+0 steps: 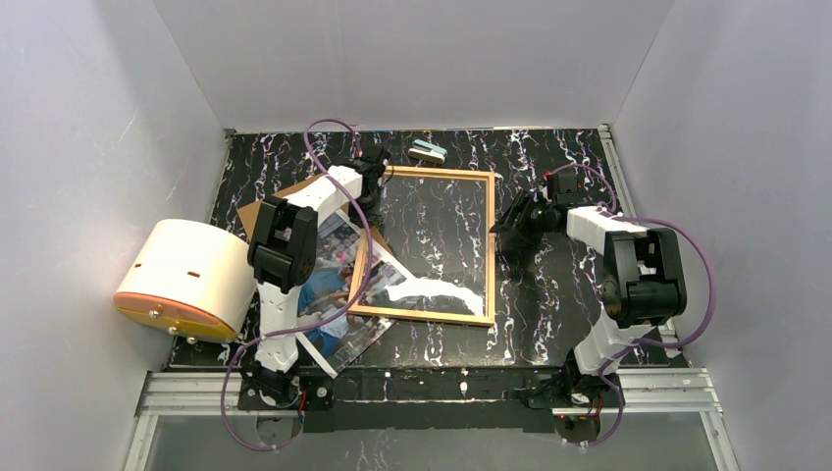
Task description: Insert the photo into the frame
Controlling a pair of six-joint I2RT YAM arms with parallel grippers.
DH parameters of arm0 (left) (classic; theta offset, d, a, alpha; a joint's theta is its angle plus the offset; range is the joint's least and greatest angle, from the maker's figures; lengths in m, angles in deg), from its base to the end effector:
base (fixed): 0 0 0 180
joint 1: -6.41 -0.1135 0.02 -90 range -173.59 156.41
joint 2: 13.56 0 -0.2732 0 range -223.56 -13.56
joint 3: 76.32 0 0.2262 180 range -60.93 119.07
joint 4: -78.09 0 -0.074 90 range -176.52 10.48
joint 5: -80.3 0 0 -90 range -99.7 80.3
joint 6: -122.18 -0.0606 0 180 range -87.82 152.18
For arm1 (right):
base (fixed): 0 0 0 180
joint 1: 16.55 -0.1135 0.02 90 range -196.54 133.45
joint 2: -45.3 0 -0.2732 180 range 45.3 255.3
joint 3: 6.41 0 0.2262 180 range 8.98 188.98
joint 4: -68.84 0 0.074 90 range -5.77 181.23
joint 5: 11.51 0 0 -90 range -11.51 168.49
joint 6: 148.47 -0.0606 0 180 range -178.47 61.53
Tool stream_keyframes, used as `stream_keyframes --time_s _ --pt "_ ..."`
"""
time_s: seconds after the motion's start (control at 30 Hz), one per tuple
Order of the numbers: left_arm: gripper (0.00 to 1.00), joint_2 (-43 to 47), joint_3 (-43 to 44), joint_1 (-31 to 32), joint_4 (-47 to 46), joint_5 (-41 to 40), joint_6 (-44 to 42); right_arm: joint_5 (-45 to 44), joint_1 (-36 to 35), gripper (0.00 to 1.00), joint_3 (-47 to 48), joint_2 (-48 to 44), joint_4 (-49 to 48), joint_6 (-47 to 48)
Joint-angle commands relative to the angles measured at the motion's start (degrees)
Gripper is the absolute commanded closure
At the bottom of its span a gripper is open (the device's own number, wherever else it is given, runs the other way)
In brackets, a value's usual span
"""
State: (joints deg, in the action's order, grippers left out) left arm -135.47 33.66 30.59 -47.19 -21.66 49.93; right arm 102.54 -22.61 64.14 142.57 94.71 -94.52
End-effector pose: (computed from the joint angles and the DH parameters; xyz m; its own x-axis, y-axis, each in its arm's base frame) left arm 0.4052 -0.1682 0.1763 -0.8970 0.0758 -0.4355 0.0549 0.9967 0.0604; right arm 0.3307 0.0599 0.1801 -0.8402 0.4512 -0.3007 0.1878 0.7624 0.6192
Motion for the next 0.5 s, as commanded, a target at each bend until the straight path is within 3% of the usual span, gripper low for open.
stream_keyframes --time_s 0.0,0.17,0.27,0.47 --pt "0.89 -1.0 -1.4 -0.4 3.2 9.8 1.4 -3.6 0.1 0.33 2.7 0.2 2.4 -1.3" --pt "0.80 1.3 -1.1 -0.4 1.9 13.6 2.4 -4.8 0.0 0.33 3.1 -0.7 3.3 -2.2" --pt "0.72 2.2 0.6 -0.5 4.9 6.3 3.2 -6.3 0.0 0.33 3.9 -2.1 4.9 -2.3" --pt "0.47 6.1 2.0 -0.9 6.5 4.3 4.4 -9.5 -0.3 0.33 5.4 -5.8 7.1 -2.6"
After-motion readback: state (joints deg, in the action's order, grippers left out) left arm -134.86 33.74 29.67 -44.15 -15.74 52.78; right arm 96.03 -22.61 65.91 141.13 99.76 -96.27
